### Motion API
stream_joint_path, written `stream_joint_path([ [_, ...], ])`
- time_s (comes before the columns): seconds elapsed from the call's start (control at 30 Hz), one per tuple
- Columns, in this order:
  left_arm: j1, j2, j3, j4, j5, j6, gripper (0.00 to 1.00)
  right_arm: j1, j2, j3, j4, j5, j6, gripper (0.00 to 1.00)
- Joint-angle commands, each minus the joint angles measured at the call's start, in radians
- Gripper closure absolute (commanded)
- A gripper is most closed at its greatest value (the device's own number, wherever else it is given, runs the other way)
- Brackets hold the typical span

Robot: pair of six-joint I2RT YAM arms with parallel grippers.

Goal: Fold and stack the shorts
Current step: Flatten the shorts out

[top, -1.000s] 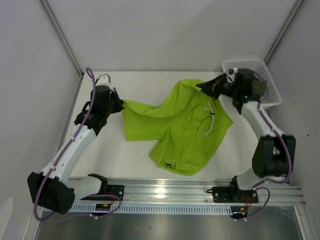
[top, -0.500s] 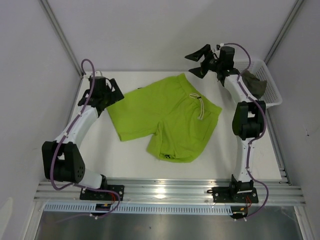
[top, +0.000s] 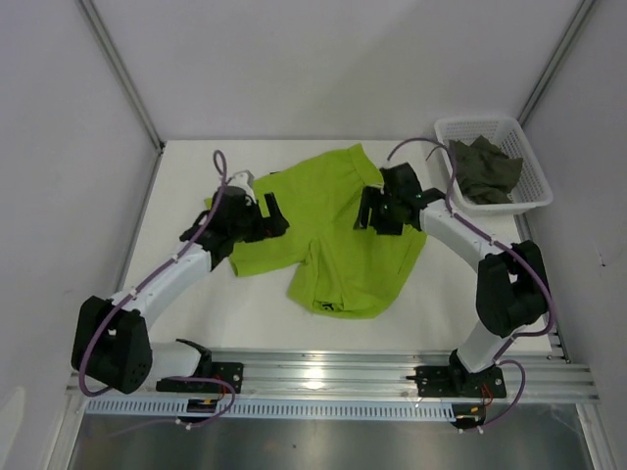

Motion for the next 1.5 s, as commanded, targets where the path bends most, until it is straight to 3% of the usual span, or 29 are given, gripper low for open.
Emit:
stream_joint_path([
  [0.0, -0.123, -0.033, -0.098, 0.073, 0.03, -0.013, 0.01, -0.038, -0.064, -0.14, -0.055, 0.243, -0.056, 0.31],
  [0.23, -0.313, -0.148, -0.206, 0.039, 0.016, -0.016, 0.02, -0.076, -0.053, -0.23, -0.073, 0.421, -0.049, 0.34],
  [0.3, -0.339, -0.139, -0.206, 0.005, -0.007, -0.007, 0.02, -0.098, -0.02, -0.221, -0.063, 0.413, -0.05, 0.41],
  [0.43, -0.338, -0.093, -0.207, 0.005, -0.024, 0.016, 0.03, -0.101, 0.06, -0.142, -0.07, 0.431, -0.056, 0.45],
  [0.63, -0.338, 0.056, -0.189, 0.062, 0.088, 0.022, 0.06, -0.101, 0.224, -0.031, -0.079, 0.425, -0.067, 0.52],
  [0.8, -0.335, 0.175, -0.142, 0.074, 0.053, 0.036, 0.06, -0.124, 0.33, 0.063, -0.078, 0.393, -0.069, 0.55],
  [0.87, -0.313, 0.227, -0.117, 0.07, 0.018, 0.039, 0.07, -0.135, 0.391, 0.114, -0.093, 0.384, -0.067, 0.57],
  [1.07, -0.172, 0.408, 0.016, 0.099, 0.122, 0.047, 0.11, -0.175, 0.566, 0.399, -0.182, 0.384, -0.062, 0.6],
  [1.17, -0.148, 0.435, 0.098, 0.082, 0.134, 0.044, 0.1, -0.182, 0.592, 0.52, -0.23, 0.388, -0.082, 0.45],
  [1.27, -0.146, 0.4, 0.099, 0.096, 0.166, 0.034, 0.09, -0.181, 0.513, 0.501, -0.225, 0.378, -0.101, 0.3],
  [1.47, -0.148, 0.289, 0.023, 0.139, 0.196, 0.024, 0.08, -0.131, 0.206, 0.153, -0.086, 0.299, -0.101, 0.22],
])
